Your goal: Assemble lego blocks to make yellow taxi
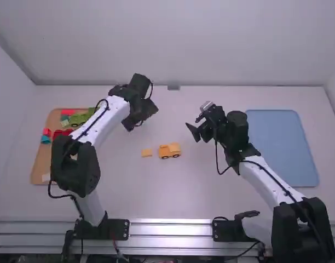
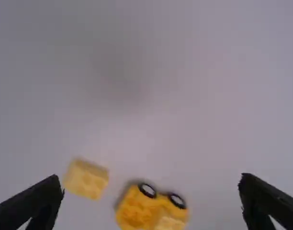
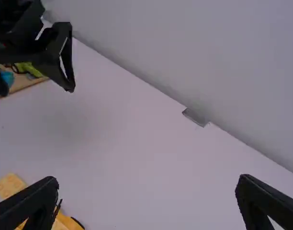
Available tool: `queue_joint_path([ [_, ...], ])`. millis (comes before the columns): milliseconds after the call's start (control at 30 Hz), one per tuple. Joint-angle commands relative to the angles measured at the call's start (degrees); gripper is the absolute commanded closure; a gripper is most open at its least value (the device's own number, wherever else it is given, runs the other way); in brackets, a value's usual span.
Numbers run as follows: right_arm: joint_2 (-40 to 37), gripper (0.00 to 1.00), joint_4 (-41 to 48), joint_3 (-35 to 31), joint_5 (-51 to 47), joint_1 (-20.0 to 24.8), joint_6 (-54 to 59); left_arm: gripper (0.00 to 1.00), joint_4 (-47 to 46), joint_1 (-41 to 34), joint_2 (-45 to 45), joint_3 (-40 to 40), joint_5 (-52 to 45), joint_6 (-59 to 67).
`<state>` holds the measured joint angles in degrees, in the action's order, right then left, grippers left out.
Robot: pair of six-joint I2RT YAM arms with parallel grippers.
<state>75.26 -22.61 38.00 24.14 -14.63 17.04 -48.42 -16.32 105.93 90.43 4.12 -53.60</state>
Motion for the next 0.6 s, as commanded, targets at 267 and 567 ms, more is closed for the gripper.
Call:
queue_joint_path([
  [267,0.4,0.01,-2.9,-0.2,3.2,0.0,0.0,0.01,3.6,-0.2,-2.2,1.8,12.1,58.7],
  [567,0.4,0.01,-2.6,-0.2,14.8,2.4,3.0,0.01,-2.0,4.2,-9.2,-0.2,-20.5,98.3],
])
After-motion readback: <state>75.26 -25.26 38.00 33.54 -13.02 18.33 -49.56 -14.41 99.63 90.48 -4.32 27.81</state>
